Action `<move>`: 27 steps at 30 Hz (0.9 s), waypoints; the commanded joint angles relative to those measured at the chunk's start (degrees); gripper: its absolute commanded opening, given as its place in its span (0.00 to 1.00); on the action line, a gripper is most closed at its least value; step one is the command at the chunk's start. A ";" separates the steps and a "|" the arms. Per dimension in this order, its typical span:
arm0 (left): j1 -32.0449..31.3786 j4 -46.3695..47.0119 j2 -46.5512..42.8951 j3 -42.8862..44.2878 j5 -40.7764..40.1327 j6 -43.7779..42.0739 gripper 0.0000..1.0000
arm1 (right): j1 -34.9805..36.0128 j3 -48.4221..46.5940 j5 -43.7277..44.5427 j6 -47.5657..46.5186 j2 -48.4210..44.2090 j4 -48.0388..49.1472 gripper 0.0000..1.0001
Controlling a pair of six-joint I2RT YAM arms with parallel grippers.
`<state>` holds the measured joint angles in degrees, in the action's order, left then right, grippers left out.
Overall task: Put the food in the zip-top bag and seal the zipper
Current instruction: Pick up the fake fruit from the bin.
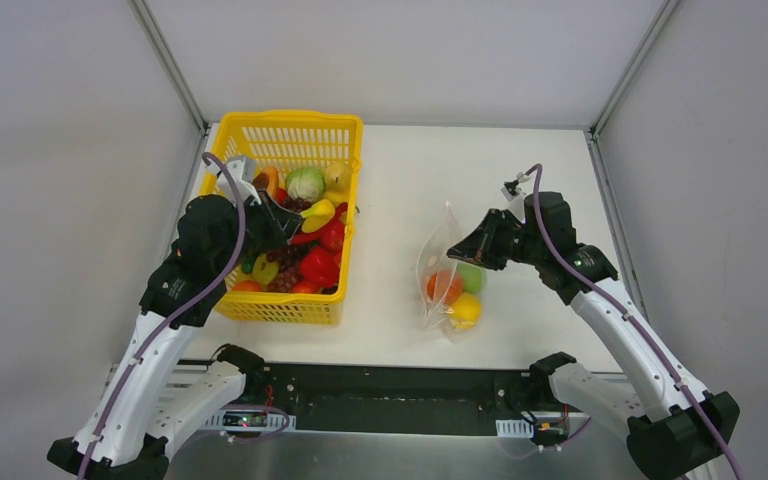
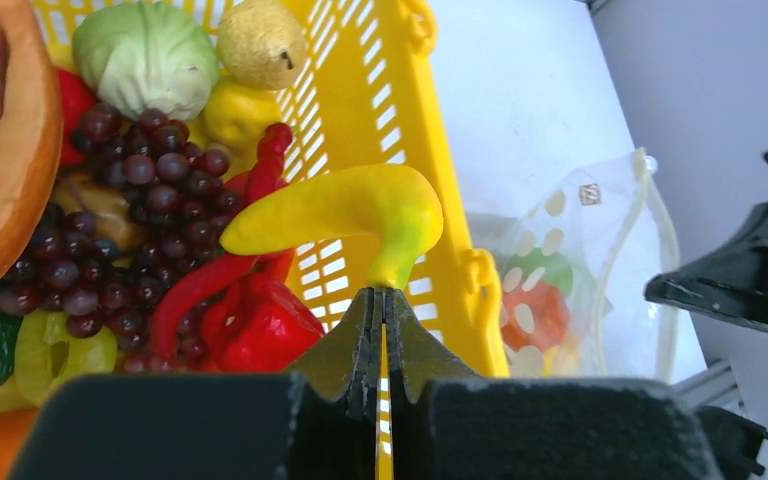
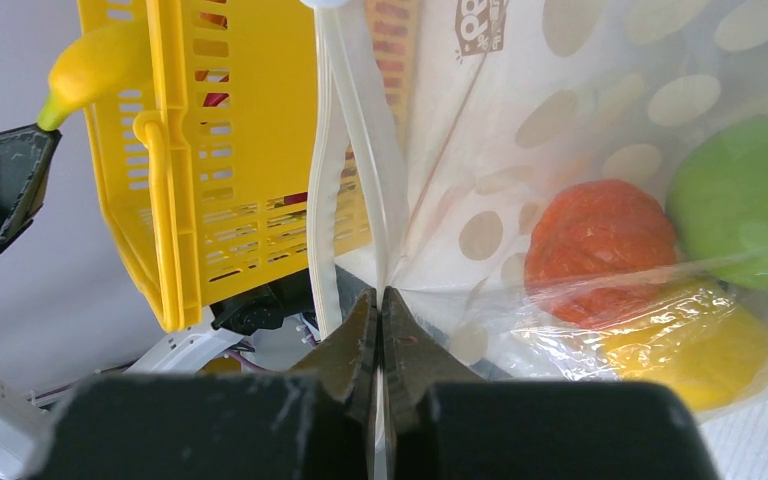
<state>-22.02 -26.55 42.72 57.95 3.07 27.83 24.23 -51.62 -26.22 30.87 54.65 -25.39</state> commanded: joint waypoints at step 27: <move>-1.55 8.88 3.36 19.26 33.94 1.09 0.00 | -0.07 -1.68 -1.10 0.53 -1.73 1.10 0.00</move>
<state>-22.24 -22.02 43.86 73.19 32.14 27.46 24.23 -51.62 -26.22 30.92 54.06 -25.45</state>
